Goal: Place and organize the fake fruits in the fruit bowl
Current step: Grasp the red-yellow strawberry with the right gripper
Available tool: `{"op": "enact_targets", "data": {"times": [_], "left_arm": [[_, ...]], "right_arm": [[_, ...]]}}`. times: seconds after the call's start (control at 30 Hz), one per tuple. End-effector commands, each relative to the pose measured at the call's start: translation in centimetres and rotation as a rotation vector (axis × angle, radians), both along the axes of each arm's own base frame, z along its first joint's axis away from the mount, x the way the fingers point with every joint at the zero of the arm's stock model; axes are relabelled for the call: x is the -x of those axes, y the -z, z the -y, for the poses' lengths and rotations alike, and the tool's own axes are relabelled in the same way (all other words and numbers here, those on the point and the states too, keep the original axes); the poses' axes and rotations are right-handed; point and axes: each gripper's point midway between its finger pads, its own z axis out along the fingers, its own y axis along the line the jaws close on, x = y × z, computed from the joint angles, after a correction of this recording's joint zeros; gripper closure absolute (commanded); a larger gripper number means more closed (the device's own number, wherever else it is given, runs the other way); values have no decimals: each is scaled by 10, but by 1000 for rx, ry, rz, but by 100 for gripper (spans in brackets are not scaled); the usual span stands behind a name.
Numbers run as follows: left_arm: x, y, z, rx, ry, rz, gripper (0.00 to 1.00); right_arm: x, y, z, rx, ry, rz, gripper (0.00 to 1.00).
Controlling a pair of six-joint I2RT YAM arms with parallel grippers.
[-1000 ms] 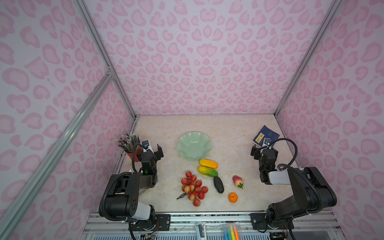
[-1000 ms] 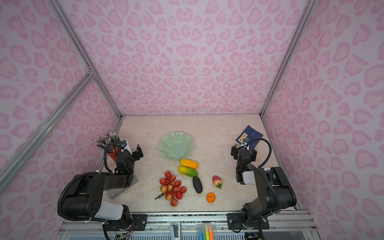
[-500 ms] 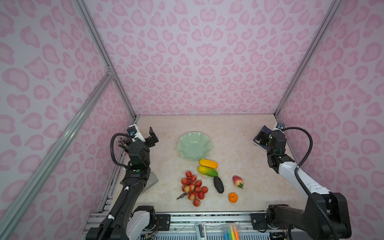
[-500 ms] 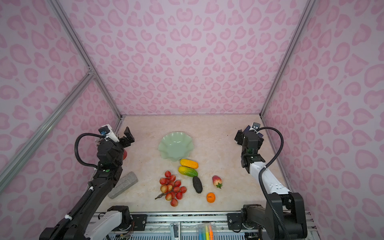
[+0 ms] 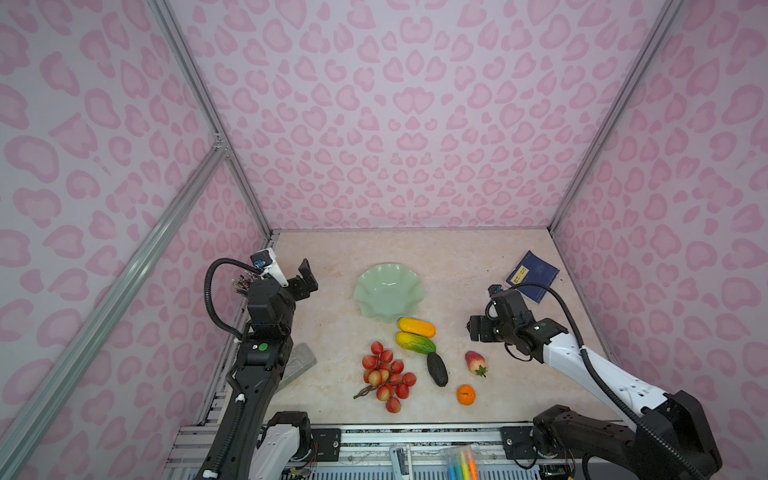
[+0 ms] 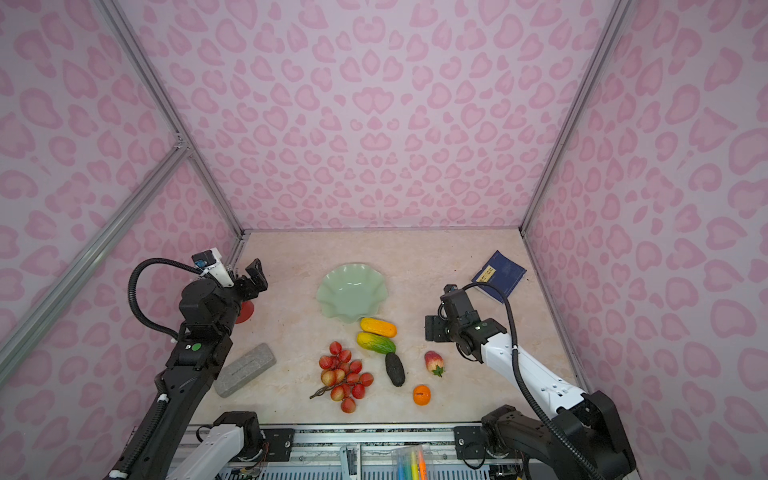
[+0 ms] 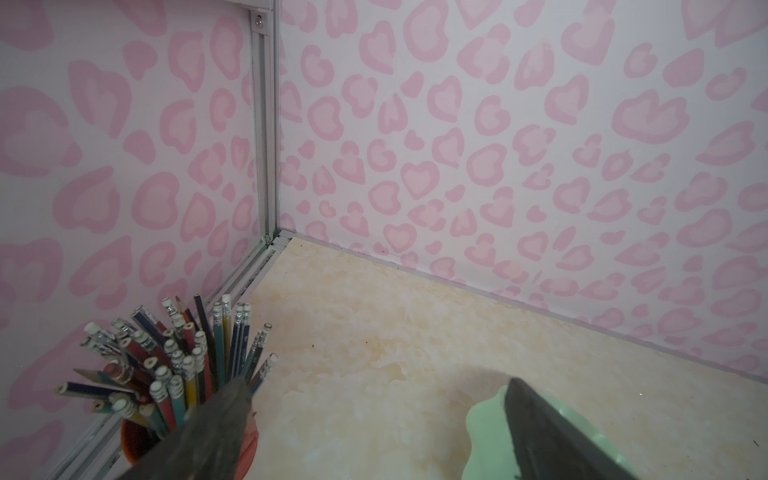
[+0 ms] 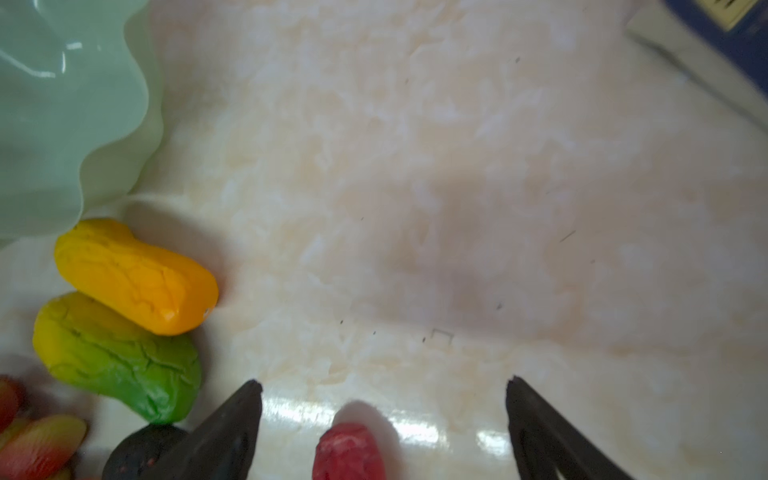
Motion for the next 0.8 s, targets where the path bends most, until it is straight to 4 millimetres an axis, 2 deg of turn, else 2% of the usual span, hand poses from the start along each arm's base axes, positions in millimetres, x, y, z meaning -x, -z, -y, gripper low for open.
{"op": "enact_targets", "data": {"times": [0.0, 0.1, 0.27, 0.33, 0.43, 0.6, 0.7, 0.77], "left_arm": [[-2, -1, 6, 49, 34, -14, 3], [-2, 0, 8, 61, 46, -19, 3], [1, -3, 4, 64, 29, -12, 2], [3, -4, 3, 66, 25, -7, 3], [4, -4, 3, 70, 23, -3, 3], [4, -5, 1, 72, 18, -4, 3], [5, -6, -1, 69, 10, 2, 3], [6, -6, -2, 71, 7, 4, 3]], "right_arm": [[29, 22, -8, -11, 44, -101, 10], [42, 38, -14, 20, 42, -135, 10], [52, 60, -23, 48, 31, -181, 16], [54, 67, -24, 69, 26, -195, 21], [52, 72, -23, 108, 27, -189, 35], [40, 55, -26, 146, 23, -121, 60], [27, 31, -28, 156, 26, -50, 66], [13, 8, -34, 140, 22, 20, 67]]}}
